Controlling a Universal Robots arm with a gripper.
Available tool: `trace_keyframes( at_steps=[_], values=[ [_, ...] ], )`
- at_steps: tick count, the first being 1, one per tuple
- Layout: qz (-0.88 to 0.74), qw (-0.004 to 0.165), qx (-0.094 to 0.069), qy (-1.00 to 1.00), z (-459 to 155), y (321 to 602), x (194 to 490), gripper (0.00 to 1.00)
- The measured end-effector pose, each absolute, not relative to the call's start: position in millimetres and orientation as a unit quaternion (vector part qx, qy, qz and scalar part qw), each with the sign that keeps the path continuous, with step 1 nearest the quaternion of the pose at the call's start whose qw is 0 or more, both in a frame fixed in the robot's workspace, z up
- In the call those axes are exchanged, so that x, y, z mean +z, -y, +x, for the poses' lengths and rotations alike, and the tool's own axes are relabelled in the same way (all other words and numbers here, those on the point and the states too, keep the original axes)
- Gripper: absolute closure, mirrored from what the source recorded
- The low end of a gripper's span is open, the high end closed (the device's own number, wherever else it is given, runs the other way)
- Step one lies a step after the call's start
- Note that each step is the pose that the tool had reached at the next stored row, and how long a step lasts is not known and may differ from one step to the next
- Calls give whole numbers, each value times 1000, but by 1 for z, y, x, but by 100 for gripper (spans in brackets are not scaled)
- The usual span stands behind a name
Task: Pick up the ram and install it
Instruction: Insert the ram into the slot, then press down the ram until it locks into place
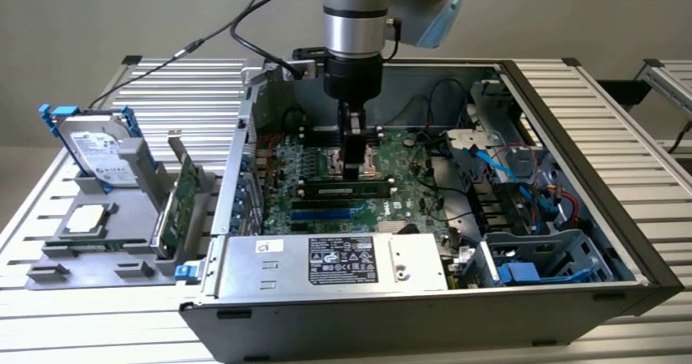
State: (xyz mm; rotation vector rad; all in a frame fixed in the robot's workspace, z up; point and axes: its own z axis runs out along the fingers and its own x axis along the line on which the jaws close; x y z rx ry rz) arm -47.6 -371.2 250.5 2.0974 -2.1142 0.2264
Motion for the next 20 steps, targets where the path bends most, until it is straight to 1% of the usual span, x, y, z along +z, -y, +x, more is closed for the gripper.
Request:
trace_keyframes(
  at_steps=[2, 3, 4, 5, 6, 7, 9, 10, 11, 12, 20],
  values=[
    [700, 77, 75, 706, -48, 371, 251, 52],
    [700, 77, 75, 706, -48, 371, 251, 52],
    [700, 77, 75, 706, -48, 371, 251, 64],
    [700, 77, 75, 706, -48, 371, 251, 64],
    [700, 77, 75, 706, -48, 371, 251, 70],
    [700, 77, 75, 706, -48, 371, 251, 70],
    [700, 77, 75, 706, -48, 371, 251, 82],
    [700, 77, 75, 706, -48, 371, 251, 82],
    [700, 76, 75, 706, -48, 371, 251, 88],
    [700, 76, 74, 706, -48, 371, 251, 89],
    [700, 76, 74, 706, -48, 371, 251, 89]
  ],
)
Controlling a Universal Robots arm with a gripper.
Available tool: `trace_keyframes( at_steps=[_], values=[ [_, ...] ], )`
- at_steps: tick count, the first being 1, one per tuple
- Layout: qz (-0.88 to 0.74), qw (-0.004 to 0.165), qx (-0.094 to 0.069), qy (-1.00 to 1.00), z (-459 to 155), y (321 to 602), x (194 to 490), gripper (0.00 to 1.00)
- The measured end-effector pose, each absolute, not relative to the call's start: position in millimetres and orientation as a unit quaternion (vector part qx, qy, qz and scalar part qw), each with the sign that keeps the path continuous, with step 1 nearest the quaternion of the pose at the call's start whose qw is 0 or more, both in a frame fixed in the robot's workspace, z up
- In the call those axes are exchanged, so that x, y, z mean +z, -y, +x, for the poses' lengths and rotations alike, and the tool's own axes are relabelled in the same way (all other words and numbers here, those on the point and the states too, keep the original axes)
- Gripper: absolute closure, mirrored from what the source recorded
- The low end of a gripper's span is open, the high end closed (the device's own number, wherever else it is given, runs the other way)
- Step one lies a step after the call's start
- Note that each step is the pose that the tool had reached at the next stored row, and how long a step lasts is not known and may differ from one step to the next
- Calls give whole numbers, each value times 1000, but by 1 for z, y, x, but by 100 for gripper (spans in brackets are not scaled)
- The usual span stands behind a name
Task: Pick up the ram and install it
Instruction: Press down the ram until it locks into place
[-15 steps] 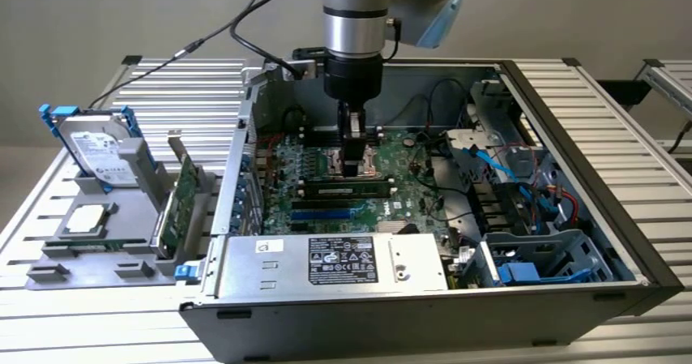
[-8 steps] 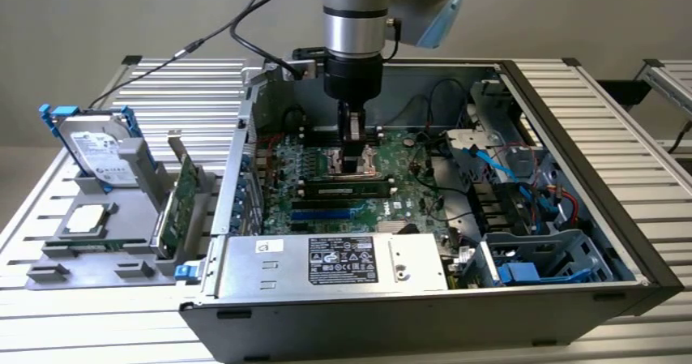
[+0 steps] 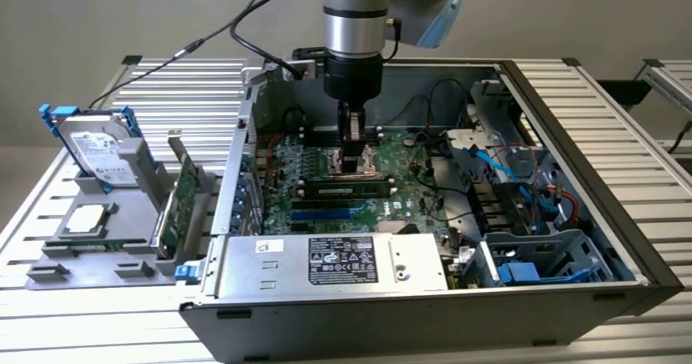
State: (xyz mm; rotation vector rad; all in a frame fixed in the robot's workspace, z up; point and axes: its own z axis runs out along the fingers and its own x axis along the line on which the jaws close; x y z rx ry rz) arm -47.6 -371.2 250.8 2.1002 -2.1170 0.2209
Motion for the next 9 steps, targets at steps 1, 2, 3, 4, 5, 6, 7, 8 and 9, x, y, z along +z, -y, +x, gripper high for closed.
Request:
trace_keyframes(
  at_steps=[1, 2, 3, 4, 5, 6, 7, 8, 9],
  values=[
    [700, 75, 74, 706, -48, 371, 251, 89],
    [700, 75, 73, 706, -48, 371, 251, 89],
    [700, 75, 73, 706, -48, 371, 251, 89],
    [700, 75, 73, 706, -48, 371, 251, 89],
    [700, 75, 73, 706, -48, 371, 251, 89],
    [701, 75, 73, 706, -48, 372, 251, 89],
    [701, 73, 71, 706, -48, 373, 251, 89],
    [701, 69, 67, 707, -48, 374, 251, 89],
    [702, 63, 61, 707, -48, 375, 251, 89]
  ],
)
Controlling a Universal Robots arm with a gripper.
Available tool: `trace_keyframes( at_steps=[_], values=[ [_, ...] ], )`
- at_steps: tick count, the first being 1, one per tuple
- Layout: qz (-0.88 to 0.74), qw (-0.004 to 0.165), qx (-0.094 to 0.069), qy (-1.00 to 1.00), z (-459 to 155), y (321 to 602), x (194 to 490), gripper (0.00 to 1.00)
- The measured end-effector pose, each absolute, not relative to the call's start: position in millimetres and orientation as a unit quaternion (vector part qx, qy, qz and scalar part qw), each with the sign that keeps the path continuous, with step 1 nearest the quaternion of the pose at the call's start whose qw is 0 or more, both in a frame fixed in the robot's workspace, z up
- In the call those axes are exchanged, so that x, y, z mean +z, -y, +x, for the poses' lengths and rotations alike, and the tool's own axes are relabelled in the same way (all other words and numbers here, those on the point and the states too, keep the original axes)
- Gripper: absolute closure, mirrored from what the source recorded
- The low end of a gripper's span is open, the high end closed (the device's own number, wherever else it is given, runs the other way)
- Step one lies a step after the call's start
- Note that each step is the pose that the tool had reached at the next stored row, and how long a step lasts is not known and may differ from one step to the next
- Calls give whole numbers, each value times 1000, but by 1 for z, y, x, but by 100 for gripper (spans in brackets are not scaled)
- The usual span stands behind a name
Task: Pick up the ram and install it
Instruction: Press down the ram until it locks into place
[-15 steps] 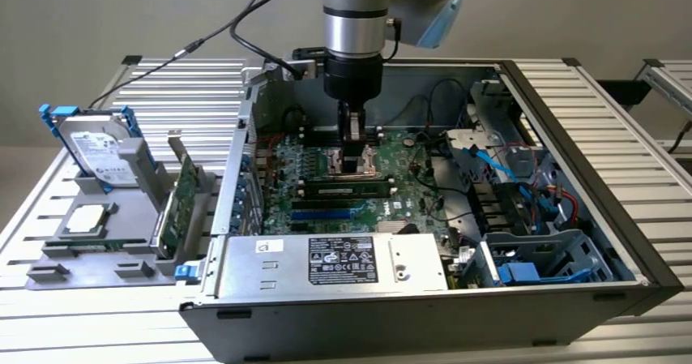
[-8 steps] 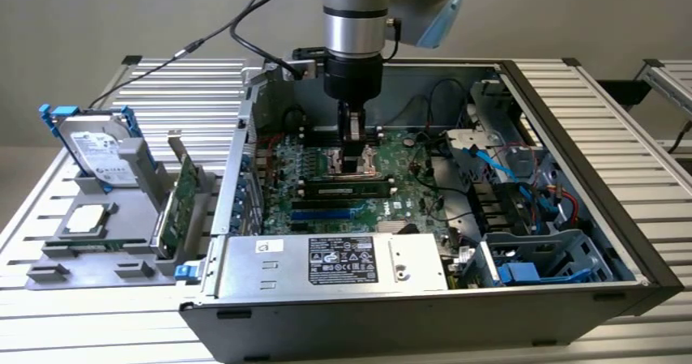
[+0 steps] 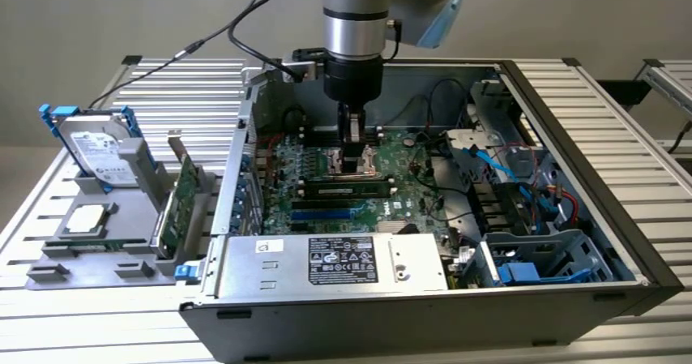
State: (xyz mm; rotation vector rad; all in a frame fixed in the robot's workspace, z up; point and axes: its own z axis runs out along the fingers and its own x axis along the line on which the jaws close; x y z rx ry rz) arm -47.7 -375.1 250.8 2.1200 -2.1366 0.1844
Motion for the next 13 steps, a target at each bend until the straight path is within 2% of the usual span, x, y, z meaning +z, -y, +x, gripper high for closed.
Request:
trace_keyframes(
  at_steps=[4, 13],
  values=[
    [703, 48, 46, 708, -48, 379, 251, 89],
    [699, 49, 44, 712, -48, 388, 248, 89]
  ],
)
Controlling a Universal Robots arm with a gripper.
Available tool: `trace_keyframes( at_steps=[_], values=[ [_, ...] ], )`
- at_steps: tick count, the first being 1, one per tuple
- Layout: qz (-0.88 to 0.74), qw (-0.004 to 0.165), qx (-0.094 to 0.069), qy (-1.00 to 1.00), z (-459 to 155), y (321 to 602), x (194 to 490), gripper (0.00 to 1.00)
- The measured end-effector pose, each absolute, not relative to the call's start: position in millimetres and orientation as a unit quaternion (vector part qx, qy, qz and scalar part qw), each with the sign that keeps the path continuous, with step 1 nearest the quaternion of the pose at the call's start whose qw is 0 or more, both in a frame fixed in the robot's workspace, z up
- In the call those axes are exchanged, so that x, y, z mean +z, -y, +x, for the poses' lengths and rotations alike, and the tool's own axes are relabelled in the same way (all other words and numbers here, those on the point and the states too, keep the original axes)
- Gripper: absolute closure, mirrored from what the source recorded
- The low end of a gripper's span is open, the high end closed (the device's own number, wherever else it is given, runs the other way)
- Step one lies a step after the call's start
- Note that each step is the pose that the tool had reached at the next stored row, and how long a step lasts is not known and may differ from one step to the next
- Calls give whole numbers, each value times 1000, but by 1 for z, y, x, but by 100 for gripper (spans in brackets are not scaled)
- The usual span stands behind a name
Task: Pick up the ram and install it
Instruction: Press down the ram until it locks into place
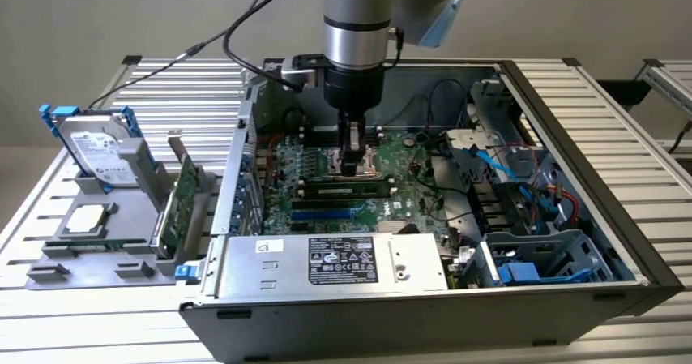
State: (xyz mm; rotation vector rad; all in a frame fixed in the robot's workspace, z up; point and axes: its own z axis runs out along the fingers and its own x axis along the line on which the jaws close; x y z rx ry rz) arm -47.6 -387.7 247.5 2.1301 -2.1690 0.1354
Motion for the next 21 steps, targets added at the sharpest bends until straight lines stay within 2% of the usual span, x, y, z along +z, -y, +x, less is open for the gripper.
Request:
trace_keyframes(
  at_steps=[21],
  values=[
    [698, 51, 43, 713, -43, 390, 231, 89]
  ],
)
